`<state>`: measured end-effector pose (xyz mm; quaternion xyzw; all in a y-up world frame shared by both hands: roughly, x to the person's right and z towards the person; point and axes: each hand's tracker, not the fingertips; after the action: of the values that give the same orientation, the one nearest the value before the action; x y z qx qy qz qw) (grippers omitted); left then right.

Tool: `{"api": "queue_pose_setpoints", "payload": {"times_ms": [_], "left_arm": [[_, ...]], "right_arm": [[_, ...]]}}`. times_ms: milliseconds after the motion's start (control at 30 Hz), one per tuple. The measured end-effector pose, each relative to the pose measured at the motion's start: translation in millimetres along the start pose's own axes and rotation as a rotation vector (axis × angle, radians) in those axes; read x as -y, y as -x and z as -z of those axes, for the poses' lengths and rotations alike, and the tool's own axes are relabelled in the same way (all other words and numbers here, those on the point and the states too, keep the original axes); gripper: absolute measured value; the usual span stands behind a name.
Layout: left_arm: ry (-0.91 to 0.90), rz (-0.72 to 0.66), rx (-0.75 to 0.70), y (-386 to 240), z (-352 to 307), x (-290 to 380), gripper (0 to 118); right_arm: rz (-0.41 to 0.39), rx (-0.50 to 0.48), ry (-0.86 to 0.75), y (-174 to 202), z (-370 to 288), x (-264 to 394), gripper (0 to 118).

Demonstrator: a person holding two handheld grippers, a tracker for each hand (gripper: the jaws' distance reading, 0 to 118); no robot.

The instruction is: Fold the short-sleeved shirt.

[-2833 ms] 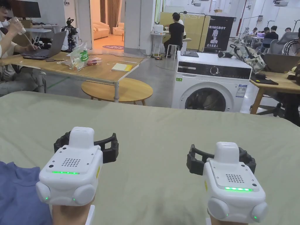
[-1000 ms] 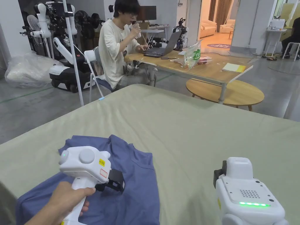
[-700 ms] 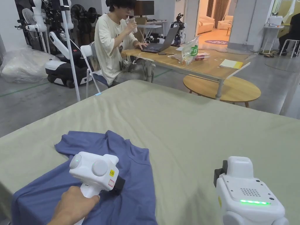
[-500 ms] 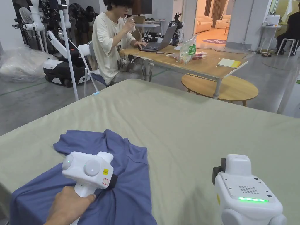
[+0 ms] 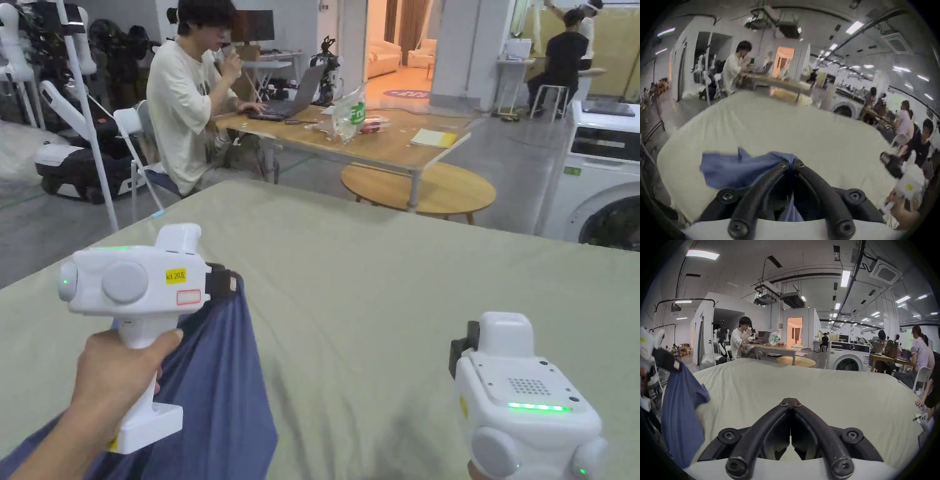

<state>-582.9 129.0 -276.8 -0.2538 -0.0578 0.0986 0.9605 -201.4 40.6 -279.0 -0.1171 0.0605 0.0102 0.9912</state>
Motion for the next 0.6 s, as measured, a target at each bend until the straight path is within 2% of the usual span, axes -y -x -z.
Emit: {"api": "queue_pose_setpoints", "payload": {"times_ms": [133,300,600], "left_arm": [[-0.073,0.057,0.147,-65.8,8.9,-39.6,0],[-0.064,0.171,0.339,-179.1,31.7,-59.5,0],[0.045,0.323,0.696,-375.7,77.1,-13.8,0]], "right_arm": [[0.018,0.069,-0.036,-34.4,-19.1,-8.9,0],[0.039,0.182,-0.066,-89.7,-47.8,-16.4,0],[0.076,0.431,-0.099,-200.5,-114.1,-15.1,0]]}}
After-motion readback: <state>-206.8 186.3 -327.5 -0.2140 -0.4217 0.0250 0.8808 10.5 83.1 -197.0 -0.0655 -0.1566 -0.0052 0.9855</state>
